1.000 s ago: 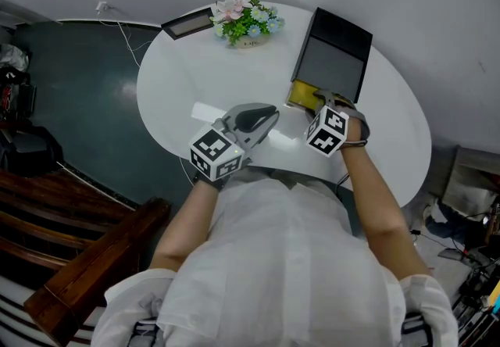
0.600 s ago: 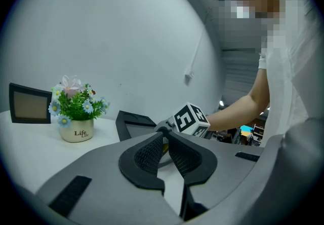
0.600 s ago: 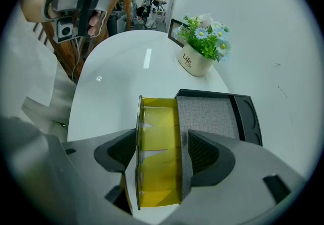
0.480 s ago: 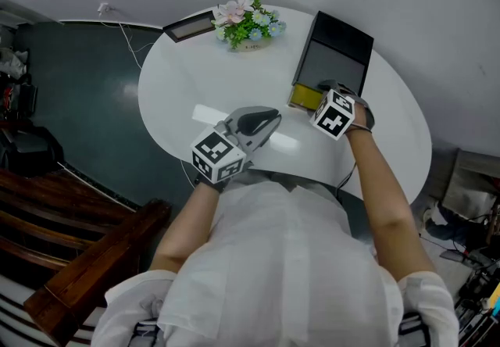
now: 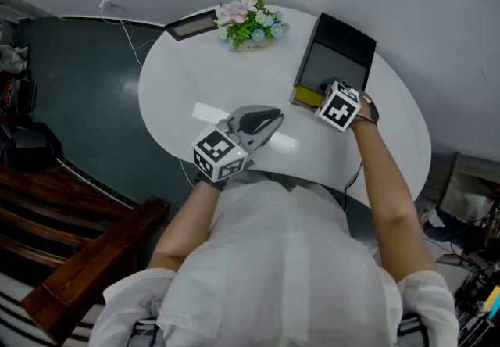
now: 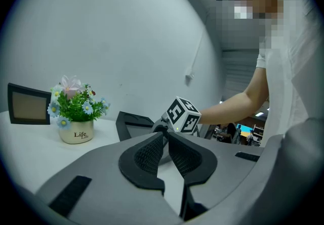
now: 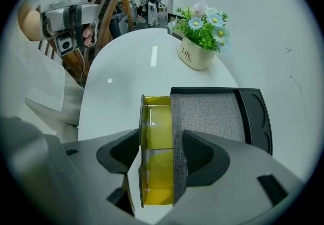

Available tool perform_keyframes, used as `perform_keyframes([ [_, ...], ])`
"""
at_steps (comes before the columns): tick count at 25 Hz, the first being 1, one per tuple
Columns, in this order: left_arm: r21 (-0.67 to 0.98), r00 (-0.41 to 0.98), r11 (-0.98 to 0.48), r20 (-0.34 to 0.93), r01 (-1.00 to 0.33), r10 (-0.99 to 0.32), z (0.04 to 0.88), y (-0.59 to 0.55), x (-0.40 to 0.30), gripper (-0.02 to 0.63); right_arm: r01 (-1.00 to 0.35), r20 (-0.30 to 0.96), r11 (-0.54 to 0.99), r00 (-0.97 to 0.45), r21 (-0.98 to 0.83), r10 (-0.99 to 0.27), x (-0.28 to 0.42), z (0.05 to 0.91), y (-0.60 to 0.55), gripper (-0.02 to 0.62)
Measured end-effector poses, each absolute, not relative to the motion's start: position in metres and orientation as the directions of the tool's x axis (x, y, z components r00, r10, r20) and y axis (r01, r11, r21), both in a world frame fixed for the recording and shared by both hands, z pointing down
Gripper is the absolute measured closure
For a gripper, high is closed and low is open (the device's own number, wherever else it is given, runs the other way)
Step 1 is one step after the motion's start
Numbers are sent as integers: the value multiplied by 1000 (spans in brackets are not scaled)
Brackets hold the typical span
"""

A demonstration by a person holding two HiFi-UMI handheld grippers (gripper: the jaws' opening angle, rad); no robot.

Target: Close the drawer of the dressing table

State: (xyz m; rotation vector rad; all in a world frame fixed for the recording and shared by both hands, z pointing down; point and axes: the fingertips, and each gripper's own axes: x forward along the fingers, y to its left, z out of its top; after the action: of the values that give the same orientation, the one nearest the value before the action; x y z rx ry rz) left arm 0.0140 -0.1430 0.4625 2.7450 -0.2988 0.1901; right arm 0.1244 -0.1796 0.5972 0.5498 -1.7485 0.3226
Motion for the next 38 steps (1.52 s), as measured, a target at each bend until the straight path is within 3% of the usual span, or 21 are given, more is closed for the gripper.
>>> perform_keyframes([
  [5, 348, 969, -910, 170, -228, -178, 463, -146, 16, 561, -524, 964, 847, -168, 88, -204, 128, 595, -187, 370],
  [12, 350, 969, -909, 172, -229, -178, 464, -148, 16, 561, -555, 972, 831, -173, 36, -157, 131, 604, -177, 385],
  [38, 350, 967, -906, 174, -238, -187, 464, -141, 16, 561, -532, 959, 836, -142, 134, -244, 134, 595, -193, 482],
])
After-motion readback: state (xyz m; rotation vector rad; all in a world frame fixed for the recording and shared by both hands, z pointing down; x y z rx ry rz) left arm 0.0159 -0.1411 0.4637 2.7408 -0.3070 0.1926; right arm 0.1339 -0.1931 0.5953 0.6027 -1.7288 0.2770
